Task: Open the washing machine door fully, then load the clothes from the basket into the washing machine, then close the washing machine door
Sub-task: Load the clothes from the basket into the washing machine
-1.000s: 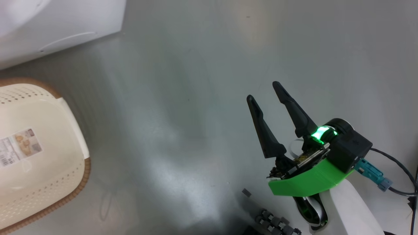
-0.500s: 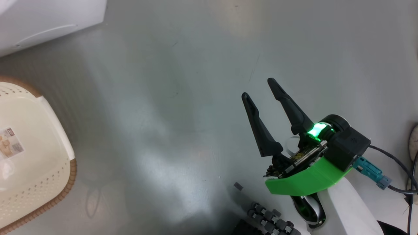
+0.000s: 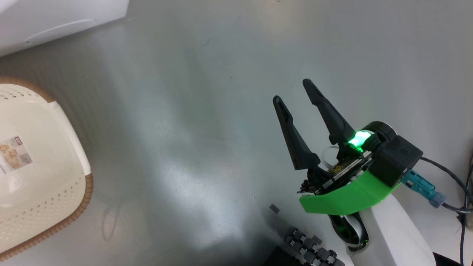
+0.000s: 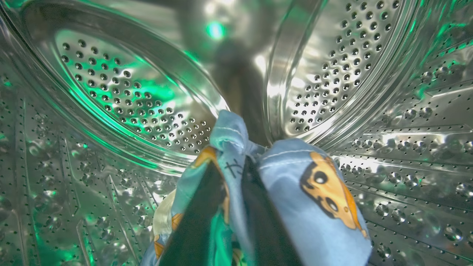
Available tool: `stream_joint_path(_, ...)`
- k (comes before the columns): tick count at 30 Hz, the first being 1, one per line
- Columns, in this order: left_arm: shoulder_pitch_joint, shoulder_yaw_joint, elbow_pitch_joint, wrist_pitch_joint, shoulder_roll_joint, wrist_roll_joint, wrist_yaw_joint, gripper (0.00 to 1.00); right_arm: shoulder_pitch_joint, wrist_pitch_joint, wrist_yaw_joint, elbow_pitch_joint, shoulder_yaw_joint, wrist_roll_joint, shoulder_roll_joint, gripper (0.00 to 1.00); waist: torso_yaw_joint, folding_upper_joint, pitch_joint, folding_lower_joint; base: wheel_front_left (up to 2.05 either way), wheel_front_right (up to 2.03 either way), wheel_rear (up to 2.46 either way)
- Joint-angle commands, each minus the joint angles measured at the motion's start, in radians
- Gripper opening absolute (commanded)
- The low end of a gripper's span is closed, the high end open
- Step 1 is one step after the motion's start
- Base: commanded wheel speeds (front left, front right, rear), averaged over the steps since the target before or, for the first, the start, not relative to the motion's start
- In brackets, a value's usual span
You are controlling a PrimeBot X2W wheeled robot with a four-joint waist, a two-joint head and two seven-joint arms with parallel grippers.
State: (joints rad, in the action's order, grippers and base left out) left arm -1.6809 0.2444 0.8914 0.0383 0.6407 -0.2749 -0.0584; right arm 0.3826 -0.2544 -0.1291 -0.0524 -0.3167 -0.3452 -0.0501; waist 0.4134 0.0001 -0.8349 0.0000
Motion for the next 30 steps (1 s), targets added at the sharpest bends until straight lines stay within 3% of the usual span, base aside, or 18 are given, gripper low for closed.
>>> stream_joint_path(1, 0.017, 0.003, -0.018, -0.017, 0.033, 0.003, -0.002, 1.0, -0.009, -0.007, -0.002, -0.019, -0.023, -0.001, 0.0, 1.0, -0.005, -0.0001, 0.003, 0.0, 0.0, 0.0, 0.0)
stream_joint_path(11, 0.09, -0.005, 0.016, -0.1, -0.001, -0.037, -0.007, 1.0, -0.01, -0.007, -0.002, -0.007, -0.016, 0.019, 0.0, 1.0, -0.038, -0.0001, 0.051, 0.0, 0.0, 0.0, 0.0)
stream_joint_path(20, 0.298, -0.026, -0.03, -0.213, -0.039, -0.087, 0.018, 1.0, -0.043, -0.007, -0.002, 0.01, 0.011, 0.057, 0.0, 1.0, -0.093, -0.0001, 0.145, 0.0, 0.0, 0.0, 0.0)
stream_joint_path(23, 0.4, -0.034, -0.094, -0.247, -0.056, -0.097, 0.054, 1.0, -0.059, -0.007, -0.002, 0.015, 0.026, 0.071, 0.0, 1.0, -0.115, -0.0001, 0.176, 0.0, 0.0, 0.0, 0.0)
stream_joint_path(24, 0.473, -0.038, -0.152, -0.26, -0.061, -0.092, 0.096, 1.0, -0.068, -0.007, -0.002, 0.017, 0.037, 0.08, 0.0, 1.0, -0.13, -0.0001, 0.194, 0.0, 0.0, 0.0, 0.0)
stream_joint_path(30, 0.713, -0.066, -0.39, -0.276, -0.079, -0.118, 0.175, 1.0, -0.093, -0.007, -0.002, 0.024, 0.067, 0.105, 0.0, 1.0, -0.169, -0.0001, 0.246, 0.0, 0.0, 0.0, 0.0)
